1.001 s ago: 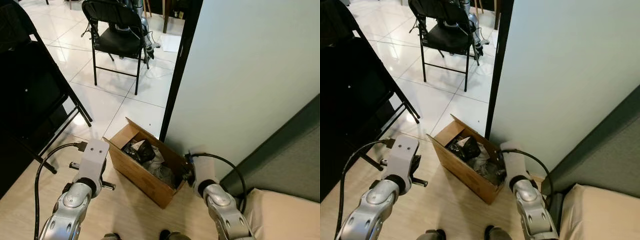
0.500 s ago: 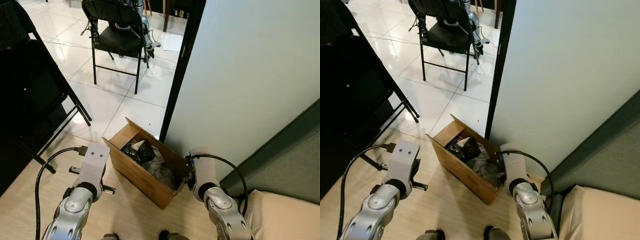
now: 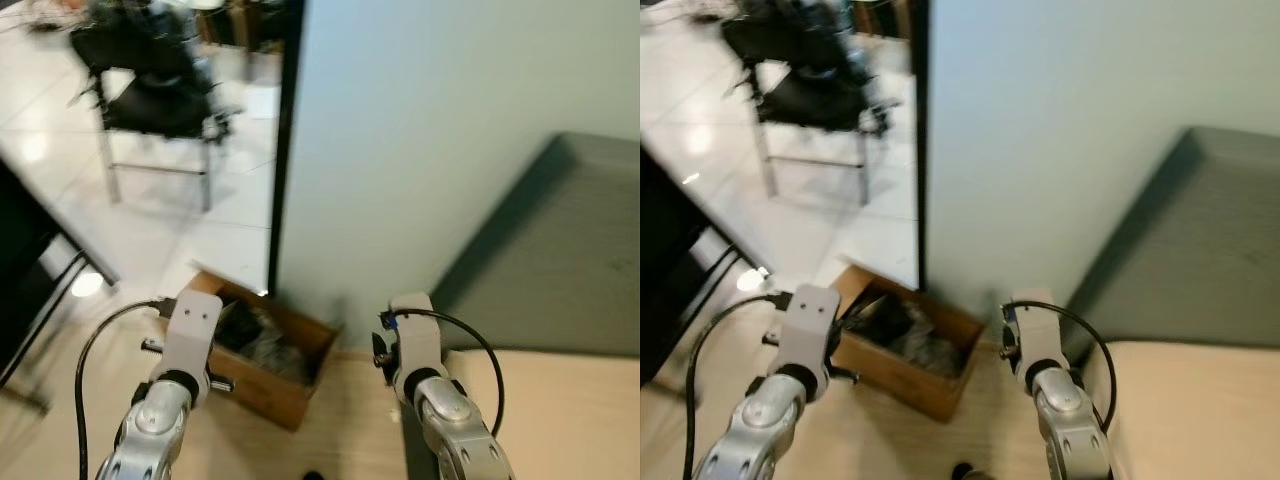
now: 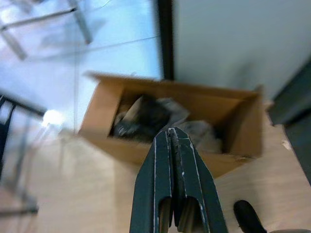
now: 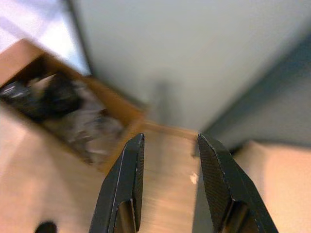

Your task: Clean up the room

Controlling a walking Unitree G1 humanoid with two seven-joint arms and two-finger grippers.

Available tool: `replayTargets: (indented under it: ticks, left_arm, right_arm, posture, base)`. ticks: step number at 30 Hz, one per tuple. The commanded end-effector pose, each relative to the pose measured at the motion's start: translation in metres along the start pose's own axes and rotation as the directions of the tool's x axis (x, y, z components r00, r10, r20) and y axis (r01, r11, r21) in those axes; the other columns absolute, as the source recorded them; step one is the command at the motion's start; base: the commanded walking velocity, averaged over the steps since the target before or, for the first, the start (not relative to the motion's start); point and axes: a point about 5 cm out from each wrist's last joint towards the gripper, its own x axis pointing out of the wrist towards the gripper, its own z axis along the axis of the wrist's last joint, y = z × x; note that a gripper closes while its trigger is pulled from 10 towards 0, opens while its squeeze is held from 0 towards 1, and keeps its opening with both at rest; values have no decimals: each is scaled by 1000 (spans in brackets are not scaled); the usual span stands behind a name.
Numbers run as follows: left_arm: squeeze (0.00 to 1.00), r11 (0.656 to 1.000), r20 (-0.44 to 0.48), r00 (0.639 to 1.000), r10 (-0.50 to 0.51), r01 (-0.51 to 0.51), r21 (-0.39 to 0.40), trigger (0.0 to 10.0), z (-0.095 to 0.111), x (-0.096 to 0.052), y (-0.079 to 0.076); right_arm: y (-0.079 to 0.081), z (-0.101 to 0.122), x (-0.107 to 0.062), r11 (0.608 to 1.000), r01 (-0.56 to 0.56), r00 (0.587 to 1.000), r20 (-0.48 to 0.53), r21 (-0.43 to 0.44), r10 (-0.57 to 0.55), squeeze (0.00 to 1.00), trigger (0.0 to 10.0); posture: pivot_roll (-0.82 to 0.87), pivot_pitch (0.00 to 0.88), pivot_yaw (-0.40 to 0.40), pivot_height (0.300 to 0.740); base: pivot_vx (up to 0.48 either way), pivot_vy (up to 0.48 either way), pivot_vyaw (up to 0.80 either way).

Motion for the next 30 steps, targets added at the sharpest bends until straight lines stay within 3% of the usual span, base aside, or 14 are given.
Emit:
replayTargets:
  ticks: [1,11,20,21,30]
  left_arm:
    - [0,1000,-16,1000,-4,4,0,10000,-5,-1,-4]
    - [0,1000,3,1000,24,-24,-18,10000,-2,0,-1]
    - [0,994,14,999,38,-37,-100,10000,-5,1,5]
    - [0,994,32,999,19,-15,-111,10000,-4,3,4]
    - [0,988,86,993,-79,90,-125,10000,6,7,-9]
  right_arm:
    - [0,-9,-3,1000,1,999,-39,17,-1,0,10000]
    - [-2,-10,-4,1000,13,999,-49,23,-12,0,10000]
    - [-18,-6,-4,995,98,995,-25,25,-97,0,10000]
    - [-25,-4,-5,989,145,989,-21,28,-144,0,10000]
    - [-39,-3,-7,975,218,976,-18,28,-218,0,10000]
  posture:
    - [-10,144,-62,740]
    - [-12,146,-57,740]
    - [-31,144,-19,740]
    - [-34,143,-14,740]
    - [-52,142,1,740]
  base:
    - [0,0,-800]
    - [0,0,-800]
    - [0,0,-800]
    - [0,0,-800]
    - [0,0,-800]
